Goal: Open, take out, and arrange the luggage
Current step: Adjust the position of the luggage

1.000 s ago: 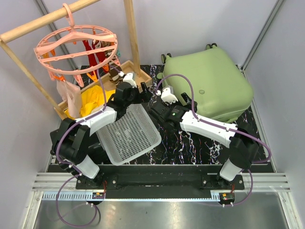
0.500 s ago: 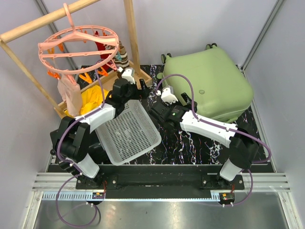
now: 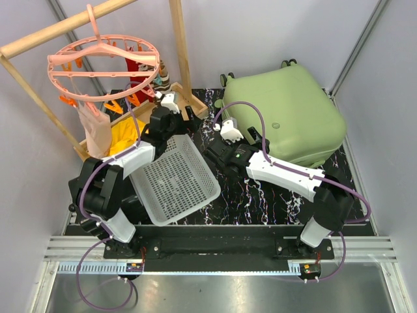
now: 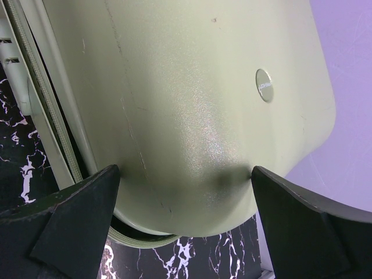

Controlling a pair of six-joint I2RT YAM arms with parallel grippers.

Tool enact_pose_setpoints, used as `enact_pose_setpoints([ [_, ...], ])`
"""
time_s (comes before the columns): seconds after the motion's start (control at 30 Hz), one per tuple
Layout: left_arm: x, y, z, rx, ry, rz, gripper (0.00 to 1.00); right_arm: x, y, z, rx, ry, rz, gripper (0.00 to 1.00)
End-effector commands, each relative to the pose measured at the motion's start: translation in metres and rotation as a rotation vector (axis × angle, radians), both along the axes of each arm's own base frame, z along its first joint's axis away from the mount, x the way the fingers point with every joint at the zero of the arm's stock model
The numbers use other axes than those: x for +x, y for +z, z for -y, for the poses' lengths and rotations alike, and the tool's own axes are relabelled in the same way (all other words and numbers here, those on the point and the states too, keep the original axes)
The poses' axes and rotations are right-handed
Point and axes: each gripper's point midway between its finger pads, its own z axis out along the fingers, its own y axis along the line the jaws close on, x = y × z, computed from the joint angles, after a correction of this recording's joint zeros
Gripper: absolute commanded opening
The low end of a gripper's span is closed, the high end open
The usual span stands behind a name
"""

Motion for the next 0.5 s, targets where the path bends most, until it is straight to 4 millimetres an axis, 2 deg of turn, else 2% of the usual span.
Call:
enact_pose_setpoints([
  [0.0,0.004,0.037,-0.01,-0.065,0.001,0.097,0.97,-0.001,0.008,0.011,0.006,-0.026,0.015,1.0],
  [0.17,0.001,0.036,-0.024,-0.08,0.028,0.096,0.97,-0.002,0.008,0.011,0.007,-0.026,0.017,1.0],
  [0.23,0.0,0.041,-0.025,-0.101,0.018,0.113,0.97,-0.001,0.007,0.011,0.003,-0.026,0.011,1.0],
  [0.33,-0.001,0.037,-0.029,-0.101,0.023,0.099,0.97,-0.001,0.007,0.01,0.005,-0.024,0.012,1.0],
  [0.47,-0.012,0.009,-0.02,-0.136,-0.001,0.024,0.96,-0.001,0.008,0.011,0.007,-0.026,0.014,1.0],
])
